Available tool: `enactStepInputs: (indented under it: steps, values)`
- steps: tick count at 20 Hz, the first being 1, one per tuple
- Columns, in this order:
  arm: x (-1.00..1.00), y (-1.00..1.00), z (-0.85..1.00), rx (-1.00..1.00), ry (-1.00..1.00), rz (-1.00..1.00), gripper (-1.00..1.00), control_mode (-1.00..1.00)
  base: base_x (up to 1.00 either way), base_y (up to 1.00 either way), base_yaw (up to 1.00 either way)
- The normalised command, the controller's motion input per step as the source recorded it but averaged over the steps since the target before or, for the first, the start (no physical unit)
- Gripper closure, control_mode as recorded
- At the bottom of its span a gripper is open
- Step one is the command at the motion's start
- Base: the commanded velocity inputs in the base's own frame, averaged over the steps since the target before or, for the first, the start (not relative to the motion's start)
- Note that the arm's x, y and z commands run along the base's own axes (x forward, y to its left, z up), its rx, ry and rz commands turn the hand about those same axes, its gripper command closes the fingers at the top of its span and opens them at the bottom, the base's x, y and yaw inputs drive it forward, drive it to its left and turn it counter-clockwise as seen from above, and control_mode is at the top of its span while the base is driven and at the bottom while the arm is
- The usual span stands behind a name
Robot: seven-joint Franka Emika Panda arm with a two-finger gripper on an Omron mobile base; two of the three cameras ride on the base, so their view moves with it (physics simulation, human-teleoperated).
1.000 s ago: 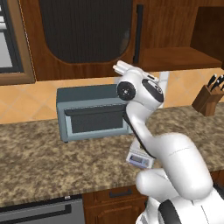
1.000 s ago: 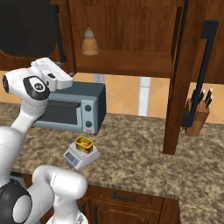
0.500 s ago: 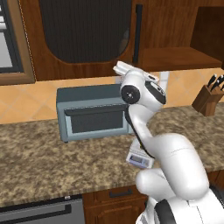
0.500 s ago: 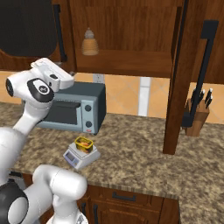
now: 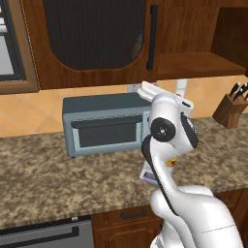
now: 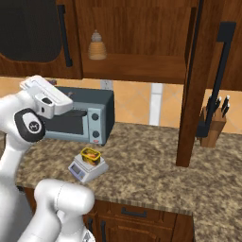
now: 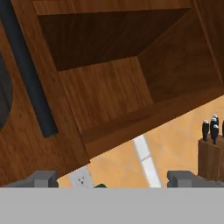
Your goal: Pick the canned food and place it on the digital scale for weighing, and close the cabinet.
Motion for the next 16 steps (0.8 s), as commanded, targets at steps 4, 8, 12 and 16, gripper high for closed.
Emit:
enactStepInputs:
  steps: [4, 8, 12, 16]
  values:
    - [-1.0, -0.39, 0.05, 0.0, 0.17, 0.06, -1.0, -1.0, 0.0, 0.0, 0.0]
    - [-1.0, -0.54, -0.01, 0.0, 0.17, 0.09, -1.0, -1.0, 0.0, 0.0, 0.0]
    - [-1.0, -0.39, -0.11, 0.0, -0.01, 0.02, -1.0, -1.0, 0.0, 0.0, 0.0]
    - [-1.0, -0.25, -0.1, 0.0, -0.01, 0.0, -1.0, -1.0, 0.0, 0.0, 0.0]
